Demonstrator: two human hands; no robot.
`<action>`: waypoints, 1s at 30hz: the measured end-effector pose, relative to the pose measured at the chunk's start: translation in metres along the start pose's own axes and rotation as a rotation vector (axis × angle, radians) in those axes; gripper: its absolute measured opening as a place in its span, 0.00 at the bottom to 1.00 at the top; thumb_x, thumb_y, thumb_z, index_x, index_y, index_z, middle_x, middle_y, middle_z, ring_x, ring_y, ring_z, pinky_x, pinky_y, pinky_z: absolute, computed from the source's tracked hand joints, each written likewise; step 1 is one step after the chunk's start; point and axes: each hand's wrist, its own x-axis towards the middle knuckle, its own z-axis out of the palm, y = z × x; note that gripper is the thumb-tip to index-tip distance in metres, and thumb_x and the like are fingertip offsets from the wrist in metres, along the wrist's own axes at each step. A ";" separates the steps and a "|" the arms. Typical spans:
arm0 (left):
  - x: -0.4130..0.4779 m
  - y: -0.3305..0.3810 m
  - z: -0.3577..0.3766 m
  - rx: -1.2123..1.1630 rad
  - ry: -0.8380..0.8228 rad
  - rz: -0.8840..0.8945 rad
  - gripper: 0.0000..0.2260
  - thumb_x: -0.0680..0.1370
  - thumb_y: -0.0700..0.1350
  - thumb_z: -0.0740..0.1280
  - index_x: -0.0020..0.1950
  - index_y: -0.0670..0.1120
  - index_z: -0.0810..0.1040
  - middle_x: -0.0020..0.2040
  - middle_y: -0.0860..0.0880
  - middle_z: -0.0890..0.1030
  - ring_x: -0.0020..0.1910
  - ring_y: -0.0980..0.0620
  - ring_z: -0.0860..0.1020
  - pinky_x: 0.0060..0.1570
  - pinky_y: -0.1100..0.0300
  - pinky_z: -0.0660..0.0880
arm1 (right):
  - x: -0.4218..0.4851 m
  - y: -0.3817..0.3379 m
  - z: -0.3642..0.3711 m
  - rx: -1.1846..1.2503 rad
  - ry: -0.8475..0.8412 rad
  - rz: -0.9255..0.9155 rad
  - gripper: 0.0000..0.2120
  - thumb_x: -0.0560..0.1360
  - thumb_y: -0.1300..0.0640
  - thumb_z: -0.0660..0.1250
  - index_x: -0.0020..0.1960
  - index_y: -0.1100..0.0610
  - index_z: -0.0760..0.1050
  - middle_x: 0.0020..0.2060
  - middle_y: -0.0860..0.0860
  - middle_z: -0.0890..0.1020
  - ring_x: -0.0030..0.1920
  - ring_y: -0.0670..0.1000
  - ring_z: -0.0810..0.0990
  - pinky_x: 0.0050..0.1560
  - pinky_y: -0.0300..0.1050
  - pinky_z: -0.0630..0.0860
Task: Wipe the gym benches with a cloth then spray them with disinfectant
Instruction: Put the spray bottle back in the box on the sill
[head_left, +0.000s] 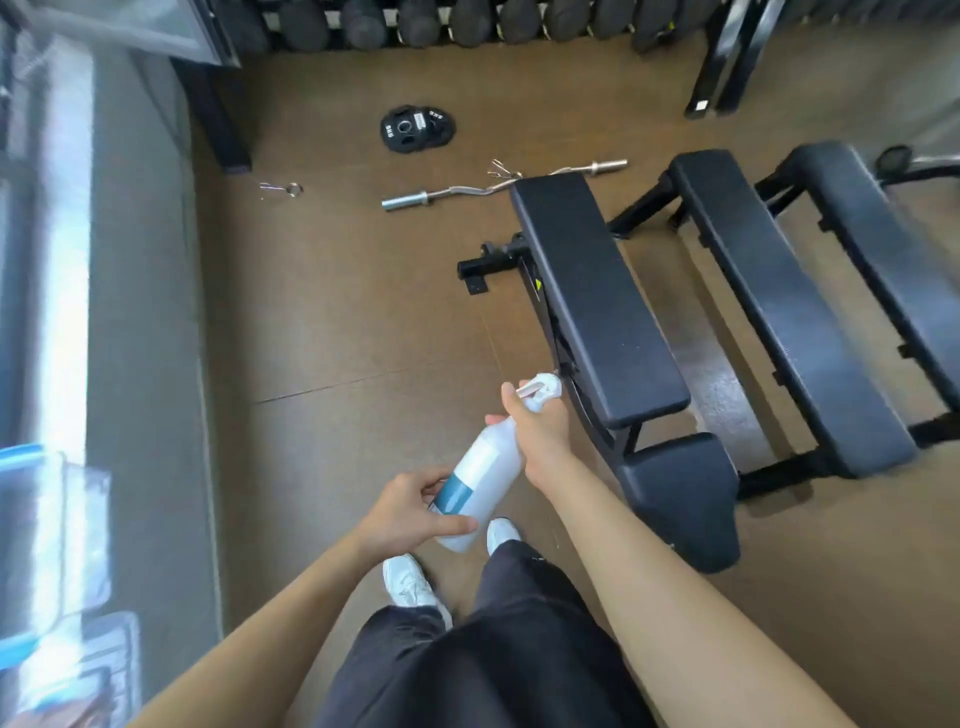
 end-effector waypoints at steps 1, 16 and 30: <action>-0.004 -0.005 -0.011 -0.039 0.047 -0.020 0.22 0.68 0.46 0.83 0.60 0.50 0.82 0.52 0.51 0.86 0.50 0.55 0.83 0.53 0.59 0.79 | -0.002 -0.008 0.021 -0.051 -0.079 -0.034 0.10 0.79 0.55 0.71 0.58 0.56 0.75 0.50 0.56 0.84 0.38 0.52 0.87 0.40 0.47 0.82; -0.059 -0.009 -0.124 -0.462 0.787 -0.104 0.28 0.65 0.52 0.81 0.63 0.52 0.80 0.54 0.53 0.85 0.52 0.53 0.82 0.50 0.60 0.76 | 0.010 -0.062 0.223 -0.863 -1.041 -0.365 0.42 0.60 0.37 0.79 0.70 0.42 0.68 0.57 0.43 0.80 0.53 0.46 0.82 0.58 0.53 0.81; -0.096 -0.045 -0.237 -0.642 1.347 -0.159 0.26 0.66 0.57 0.79 0.62 0.55 0.80 0.55 0.52 0.86 0.54 0.53 0.83 0.60 0.47 0.80 | -0.041 -0.057 0.442 -0.955 -1.484 -0.486 0.33 0.60 0.45 0.82 0.63 0.45 0.76 0.54 0.45 0.85 0.54 0.50 0.84 0.58 0.55 0.82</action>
